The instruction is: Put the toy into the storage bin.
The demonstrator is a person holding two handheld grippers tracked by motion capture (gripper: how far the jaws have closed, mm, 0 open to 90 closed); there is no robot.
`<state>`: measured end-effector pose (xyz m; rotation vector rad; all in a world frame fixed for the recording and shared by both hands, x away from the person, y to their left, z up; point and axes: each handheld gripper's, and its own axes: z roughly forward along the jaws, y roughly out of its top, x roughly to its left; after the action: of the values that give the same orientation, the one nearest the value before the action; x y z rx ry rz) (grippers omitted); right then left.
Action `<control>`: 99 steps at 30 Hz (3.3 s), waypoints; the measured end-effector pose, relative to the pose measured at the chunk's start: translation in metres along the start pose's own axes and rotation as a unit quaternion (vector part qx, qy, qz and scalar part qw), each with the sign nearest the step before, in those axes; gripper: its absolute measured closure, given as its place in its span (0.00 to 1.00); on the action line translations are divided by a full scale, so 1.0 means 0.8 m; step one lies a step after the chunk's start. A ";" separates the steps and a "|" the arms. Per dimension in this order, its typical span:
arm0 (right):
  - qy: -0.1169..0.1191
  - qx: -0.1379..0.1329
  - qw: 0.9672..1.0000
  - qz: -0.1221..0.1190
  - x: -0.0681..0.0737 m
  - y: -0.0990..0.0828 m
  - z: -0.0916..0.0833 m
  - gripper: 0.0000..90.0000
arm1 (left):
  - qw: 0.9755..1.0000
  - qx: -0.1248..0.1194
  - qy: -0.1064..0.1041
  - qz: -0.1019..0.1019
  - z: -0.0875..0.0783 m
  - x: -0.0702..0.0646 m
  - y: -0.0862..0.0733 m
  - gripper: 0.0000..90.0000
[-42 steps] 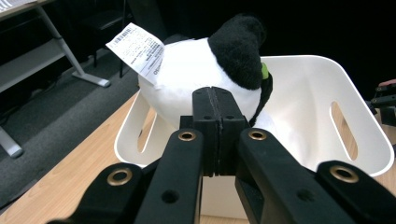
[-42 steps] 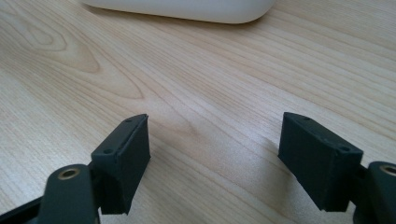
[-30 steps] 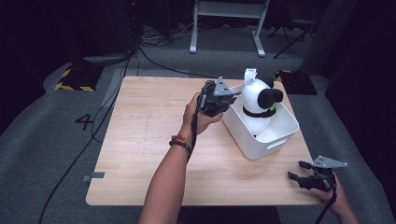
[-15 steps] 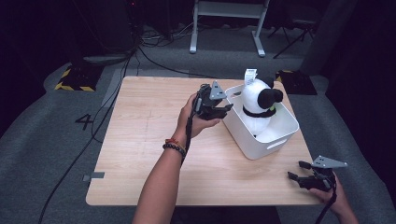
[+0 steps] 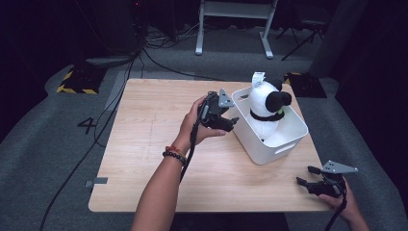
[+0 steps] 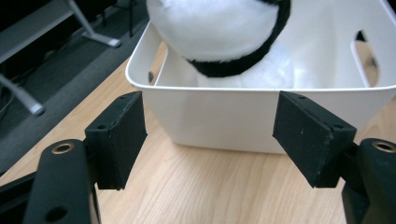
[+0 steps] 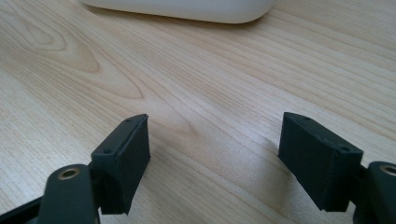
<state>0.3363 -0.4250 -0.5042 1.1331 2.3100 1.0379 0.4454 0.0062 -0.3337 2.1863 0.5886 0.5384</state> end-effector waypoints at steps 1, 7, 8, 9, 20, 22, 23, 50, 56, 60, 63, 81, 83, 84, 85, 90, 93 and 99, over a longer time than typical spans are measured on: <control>0.000 0.000 1.000 0.000 0.000 0.000 0.000 0.28 | 1.000 0.009 0.005 -0.001 0.001 -0.001 0.000 0.26; 0.000 0.000 1.000 0.000 0.000 0.000 0.000 0.28 | 1.000 0.022 0.006 0.001 -0.002 -0.002 -0.002 0.19; 0.000 0.000 1.000 0.000 0.000 0.000 0.000 0.28 | 1.000 0.023 0.008 0.003 -0.003 -0.002 -0.003 0.19; 0.000 0.000 1.000 0.000 0.000 0.000 0.000 0.28 | 1.000 0.028 0.006 0.007 -0.004 -0.003 -0.003 0.19; 0.000 0.000 1.000 0.000 0.000 0.000 0.000 0.28 | 0.998 0.040 0.030 0.033 -0.007 -0.012 -0.012 0.18; 0.000 0.000 1.000 -0.001 0.000 0.000 0.000 0.28 | 0.998 0.045 0.029 0.035 -0.009 -0.013 -0.014 0.18; 0.000 0.000 1.000 -0.001 0.000 0.000 0.000 0.28 | 0.998 0.045 0.029 0.035 -0.009 -0.013 -0.014 0.18; 0.000 0.000 1.000 0.000 0.000 0.000 0.000 0.28 | 0.993 0.076 0.058 0.065 -0.038 -0.026 -0.047 0.18; 0.000 0.000 1.000 -0.001 0.000 0.000 0.000 0.28 | 0.994 0.080 0.058 0.055 -0.043 -0.025 -0.058 0.18; 0.000 0.000 1.000 0.000 0.000 0.000 0.000 0.28 | 0.992 0.085 0.066 0.065 -0.049 -0.024 -0.064 0.18; 0.000 0.000 1.000 0.000 0.000 0.000 0.000 0.28 | 0.992 0.085 0.070 0.061 -0.054 -0.024 -0.068 0.18; 0.000 0.000 1.000 -0.001 0.000 0.000 0.000 0.28 | 0.988 0.111 0.082 0.065 -0.066 -0.023 -0.101 0.18; 0.000 0.000 1.000 -0.001 0.000 0.000 0.000 0.28 | 0.987 0.117 0.082 0.069 -0.067 -0.023 -0.105 0.18; 0.000 0.000 1.000 -0.001 0.000 0.000 0.000 0.28 | 0.988 0.114 0.081 0.061 -0.067 -0.024 -0.107 0.18; 0.000 0.000 1.000 -0.001 0.000 0.000 0.000 0.28 | 0.987 0.116 0.086 0.064 -0.068 -0.024 -0.108 0.18; 0.000 0.000 1.000 -0.001 0.000 0.000 0.000 0.28 | 0.986 0.120 0.089 0.069 -0.071 -0.027 -0.116 0.18; 0.000 0.000 1.000 -0.001 0.000 0.000 0.000 0.28 | 0.986 0.121 0.090 0.068 -0.072 -0.028 -0.121 0.18; 0.001 0.001 1.000 -0.004 0.000 0.000 0.000 0.27 | 0.984 0.133 0.092 0.069 -0.078 -0.030 -0.137 0.18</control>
<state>0.3363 -0.4252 -0.5041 1.1245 2.3146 1.0342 0.3660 0.0924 -0.3867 2.4592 0.6406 0.7807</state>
